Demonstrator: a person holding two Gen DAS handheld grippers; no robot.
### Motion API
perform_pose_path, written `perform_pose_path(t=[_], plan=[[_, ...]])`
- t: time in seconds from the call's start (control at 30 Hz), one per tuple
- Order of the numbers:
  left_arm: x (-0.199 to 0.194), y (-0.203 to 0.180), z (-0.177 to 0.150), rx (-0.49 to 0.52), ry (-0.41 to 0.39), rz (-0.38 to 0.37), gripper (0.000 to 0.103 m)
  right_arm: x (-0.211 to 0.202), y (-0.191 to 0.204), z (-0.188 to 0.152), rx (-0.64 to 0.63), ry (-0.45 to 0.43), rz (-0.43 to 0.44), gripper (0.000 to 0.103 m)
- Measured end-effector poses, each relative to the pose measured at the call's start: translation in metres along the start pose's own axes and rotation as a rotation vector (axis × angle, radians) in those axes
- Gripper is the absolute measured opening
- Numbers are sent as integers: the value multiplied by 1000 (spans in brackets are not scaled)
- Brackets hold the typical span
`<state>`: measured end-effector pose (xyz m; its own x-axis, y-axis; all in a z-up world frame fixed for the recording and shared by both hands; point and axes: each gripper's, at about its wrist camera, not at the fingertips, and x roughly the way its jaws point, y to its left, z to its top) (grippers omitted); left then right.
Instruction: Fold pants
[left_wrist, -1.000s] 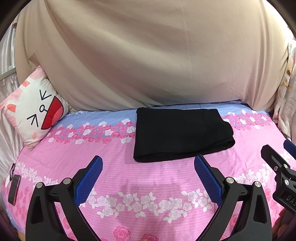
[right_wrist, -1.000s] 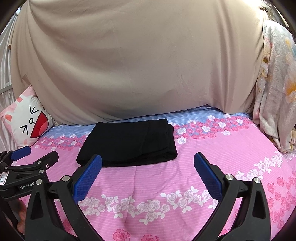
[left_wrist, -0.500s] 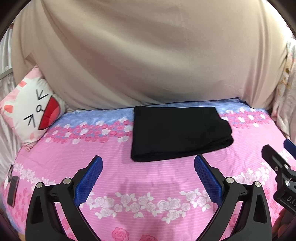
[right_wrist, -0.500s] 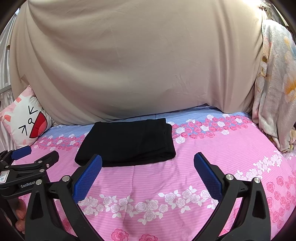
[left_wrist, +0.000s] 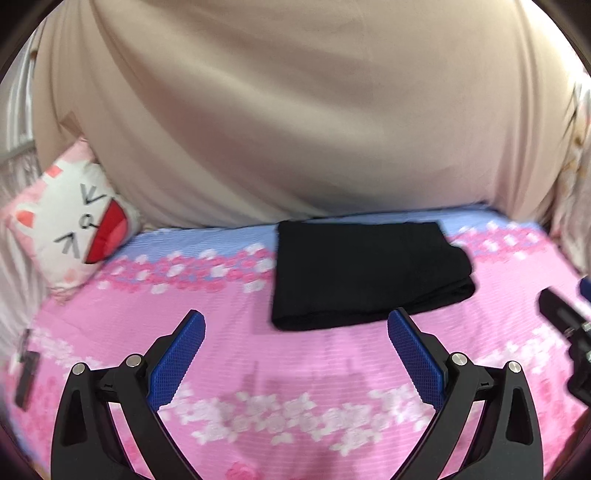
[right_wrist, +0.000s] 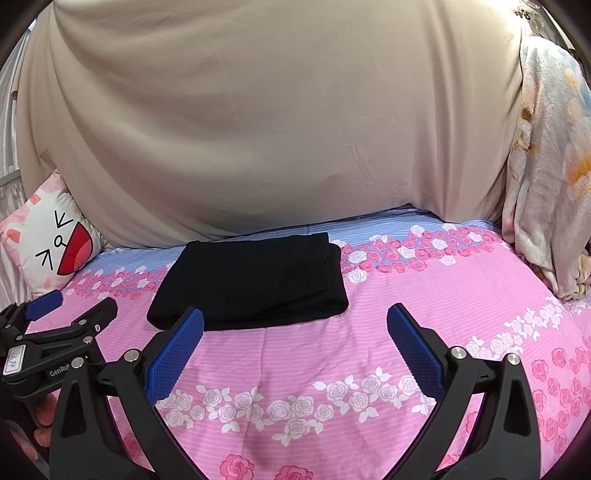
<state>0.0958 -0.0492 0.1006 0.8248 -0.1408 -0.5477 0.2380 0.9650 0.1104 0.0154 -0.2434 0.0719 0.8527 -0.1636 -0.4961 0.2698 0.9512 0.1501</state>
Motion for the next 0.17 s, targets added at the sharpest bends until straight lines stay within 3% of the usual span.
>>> perform_pose_path(t=[0.17], plan=[[-6,-1,-9,32,5,-24,98,0,1,-4,-3,9,2,98]])
